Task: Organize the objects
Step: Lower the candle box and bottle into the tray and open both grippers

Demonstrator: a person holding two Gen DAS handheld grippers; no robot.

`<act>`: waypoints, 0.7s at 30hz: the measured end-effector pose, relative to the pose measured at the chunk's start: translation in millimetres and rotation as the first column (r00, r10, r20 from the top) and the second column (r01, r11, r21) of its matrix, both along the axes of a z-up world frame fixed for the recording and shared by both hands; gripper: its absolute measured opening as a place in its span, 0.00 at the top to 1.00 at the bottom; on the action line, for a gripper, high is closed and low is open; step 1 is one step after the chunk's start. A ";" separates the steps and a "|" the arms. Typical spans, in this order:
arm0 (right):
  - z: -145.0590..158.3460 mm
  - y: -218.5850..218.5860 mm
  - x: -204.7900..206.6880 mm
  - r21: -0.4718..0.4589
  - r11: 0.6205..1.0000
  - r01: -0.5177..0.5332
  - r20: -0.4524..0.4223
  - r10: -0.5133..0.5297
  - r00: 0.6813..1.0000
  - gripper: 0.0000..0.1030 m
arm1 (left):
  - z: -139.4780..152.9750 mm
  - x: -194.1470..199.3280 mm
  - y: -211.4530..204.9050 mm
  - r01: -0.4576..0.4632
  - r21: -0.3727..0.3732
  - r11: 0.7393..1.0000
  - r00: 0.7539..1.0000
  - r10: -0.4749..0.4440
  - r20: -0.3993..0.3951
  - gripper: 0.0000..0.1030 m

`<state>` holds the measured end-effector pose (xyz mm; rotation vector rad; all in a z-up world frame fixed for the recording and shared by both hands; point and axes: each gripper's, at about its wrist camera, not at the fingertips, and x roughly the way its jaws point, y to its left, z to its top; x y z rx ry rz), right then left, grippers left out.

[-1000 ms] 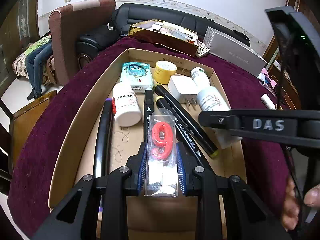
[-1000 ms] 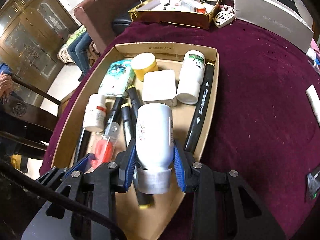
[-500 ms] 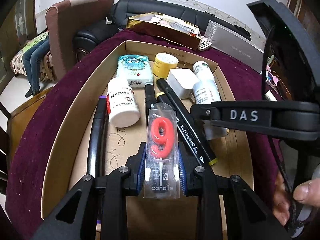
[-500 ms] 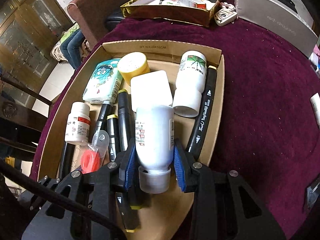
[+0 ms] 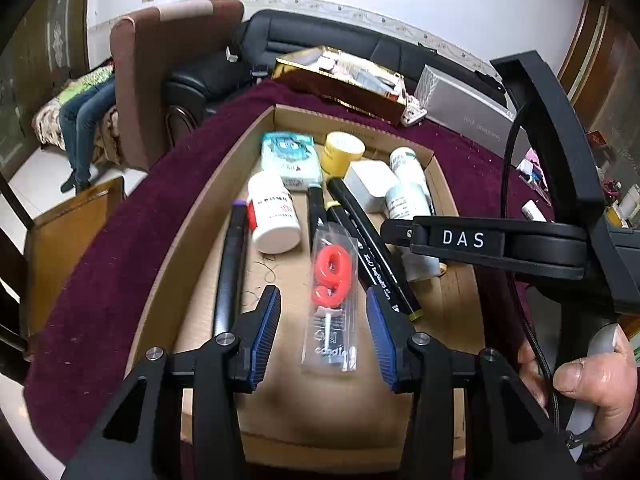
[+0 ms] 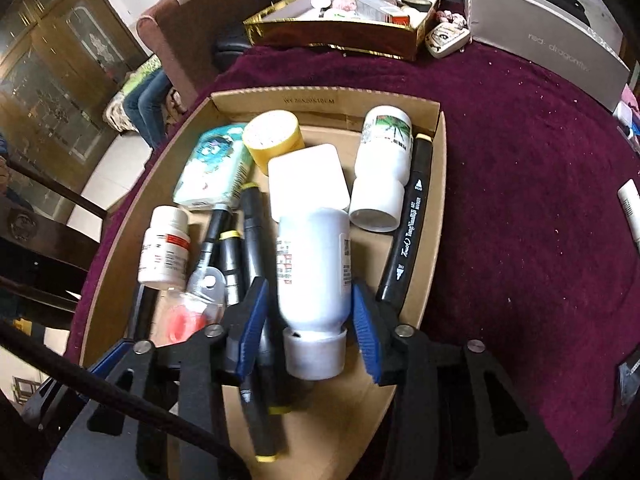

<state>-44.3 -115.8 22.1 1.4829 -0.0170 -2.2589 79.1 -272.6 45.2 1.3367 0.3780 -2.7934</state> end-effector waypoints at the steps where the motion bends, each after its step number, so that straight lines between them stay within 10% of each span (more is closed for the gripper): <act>1: 1.7 -4.8 1.8 -0.004 1.000 -0.001 -0.006 0.001 1.000 0.58 | 3.3 2.7 -0.2 -0.006 -0.009 1.000 1.000 0.006 -0.009 0.58; 21: 52.9 37.4 57.6 -0.119 0.993 0.013 -0.095 -0.025 0.995 0.46 | 62.6 53.1 40.3 -0.036 -0.209 0.977 0.985 0.000 -0.173 0.43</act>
